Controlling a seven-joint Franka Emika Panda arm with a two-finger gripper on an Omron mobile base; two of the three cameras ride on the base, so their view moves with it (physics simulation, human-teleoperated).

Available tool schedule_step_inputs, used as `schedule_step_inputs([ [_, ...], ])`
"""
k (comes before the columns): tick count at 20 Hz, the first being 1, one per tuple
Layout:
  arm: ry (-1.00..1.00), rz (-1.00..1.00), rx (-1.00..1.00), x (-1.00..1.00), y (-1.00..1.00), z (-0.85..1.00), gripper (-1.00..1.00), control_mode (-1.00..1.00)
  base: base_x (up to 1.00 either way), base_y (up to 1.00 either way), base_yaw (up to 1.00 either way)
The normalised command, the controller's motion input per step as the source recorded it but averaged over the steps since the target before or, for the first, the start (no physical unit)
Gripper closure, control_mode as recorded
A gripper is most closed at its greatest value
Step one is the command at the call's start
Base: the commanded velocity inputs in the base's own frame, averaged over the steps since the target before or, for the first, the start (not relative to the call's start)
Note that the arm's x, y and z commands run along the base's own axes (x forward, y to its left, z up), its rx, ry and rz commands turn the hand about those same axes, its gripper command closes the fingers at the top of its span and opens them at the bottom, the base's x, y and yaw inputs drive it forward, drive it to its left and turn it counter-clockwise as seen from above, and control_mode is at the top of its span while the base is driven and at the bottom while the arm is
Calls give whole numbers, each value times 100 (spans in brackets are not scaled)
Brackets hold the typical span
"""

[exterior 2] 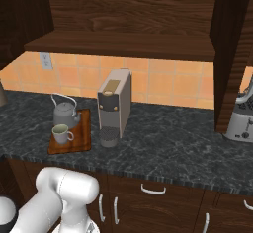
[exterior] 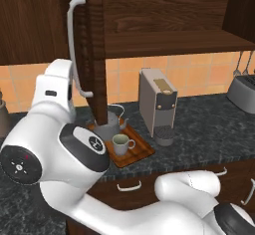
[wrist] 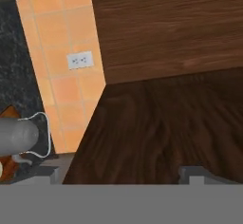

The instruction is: Pick the kettle from the counter and place it on the tray. Then pick the mug from the cabinet and place it on the tray. Then close the cabinet doors.

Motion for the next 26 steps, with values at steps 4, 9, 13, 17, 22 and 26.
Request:
schedule_step_inputs([
  [4,0,-15,0,14,-55,0,-100,-100,0,0,0],
  [9,-4,-16,0,23,-59,5,-100,-100,0,0,0],
  [13,-4,-11,0,34,-59,2,-100,-100,0,0,0],
  [17,-1,-7,0,38,-61,0,-100,-100,0,0,0],
  [22,0,-4,1,46,-66,0,-100,-100,0,0,0],
  [26,0,0,0,51,-67,0,-100,-100,0,0,0],
])
